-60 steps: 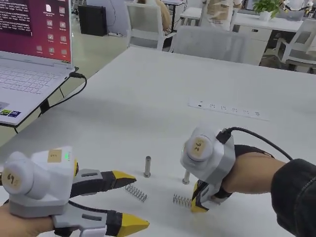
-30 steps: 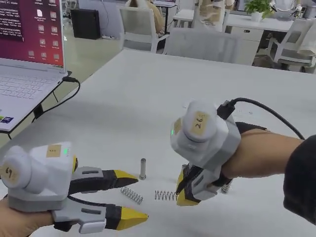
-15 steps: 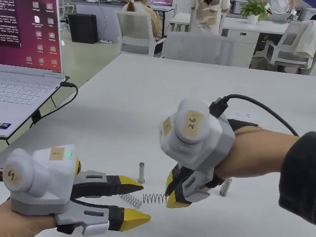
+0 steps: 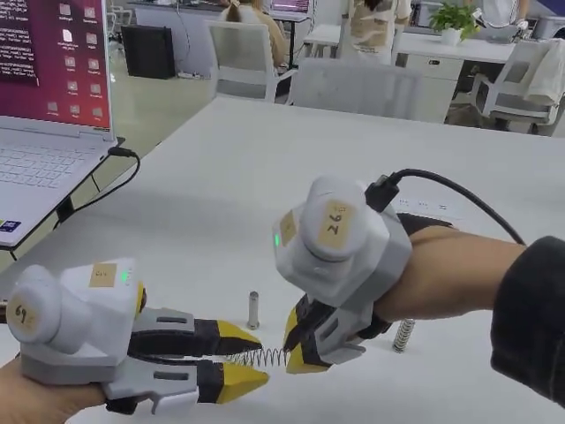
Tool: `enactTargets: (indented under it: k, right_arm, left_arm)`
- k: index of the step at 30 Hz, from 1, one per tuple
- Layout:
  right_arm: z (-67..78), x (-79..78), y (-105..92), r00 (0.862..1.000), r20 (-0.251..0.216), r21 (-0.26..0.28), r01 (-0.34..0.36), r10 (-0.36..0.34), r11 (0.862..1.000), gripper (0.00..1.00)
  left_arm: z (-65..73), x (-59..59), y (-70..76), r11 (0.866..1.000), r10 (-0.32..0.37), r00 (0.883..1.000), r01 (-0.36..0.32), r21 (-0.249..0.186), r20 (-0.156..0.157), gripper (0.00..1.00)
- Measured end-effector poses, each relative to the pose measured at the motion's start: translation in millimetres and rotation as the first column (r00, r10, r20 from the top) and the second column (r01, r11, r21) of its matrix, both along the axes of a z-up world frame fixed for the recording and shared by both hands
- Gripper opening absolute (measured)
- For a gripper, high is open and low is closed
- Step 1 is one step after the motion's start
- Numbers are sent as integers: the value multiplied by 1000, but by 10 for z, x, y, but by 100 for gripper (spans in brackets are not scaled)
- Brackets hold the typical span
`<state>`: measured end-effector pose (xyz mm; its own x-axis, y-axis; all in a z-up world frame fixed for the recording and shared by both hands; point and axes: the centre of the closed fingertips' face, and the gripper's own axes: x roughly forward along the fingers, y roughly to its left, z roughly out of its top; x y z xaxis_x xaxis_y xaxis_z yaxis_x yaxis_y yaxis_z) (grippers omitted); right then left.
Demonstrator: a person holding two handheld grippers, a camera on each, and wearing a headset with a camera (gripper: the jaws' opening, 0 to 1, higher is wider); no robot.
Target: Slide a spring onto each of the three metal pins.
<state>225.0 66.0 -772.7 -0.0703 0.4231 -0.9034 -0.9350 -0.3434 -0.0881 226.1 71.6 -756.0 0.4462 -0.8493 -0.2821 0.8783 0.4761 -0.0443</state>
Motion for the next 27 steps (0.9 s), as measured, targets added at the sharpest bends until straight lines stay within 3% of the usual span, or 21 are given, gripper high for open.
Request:
enactTargets:
  k: [14, 27]
  right_arm:
    - [-14, -14, 1, 1000, 4, 8, -16, 16, 1000, 8]
    - [-60, -13, -2, 1000, -19, 13, 1, -1, 1000, 11]
  left_arm:
    - [-7, -13, -8, 1000, -10, 1000, 9, 6, 10, 3]
    - [18, -40, -6, 1000, -17, 1000, 17, -14, -8, 2]
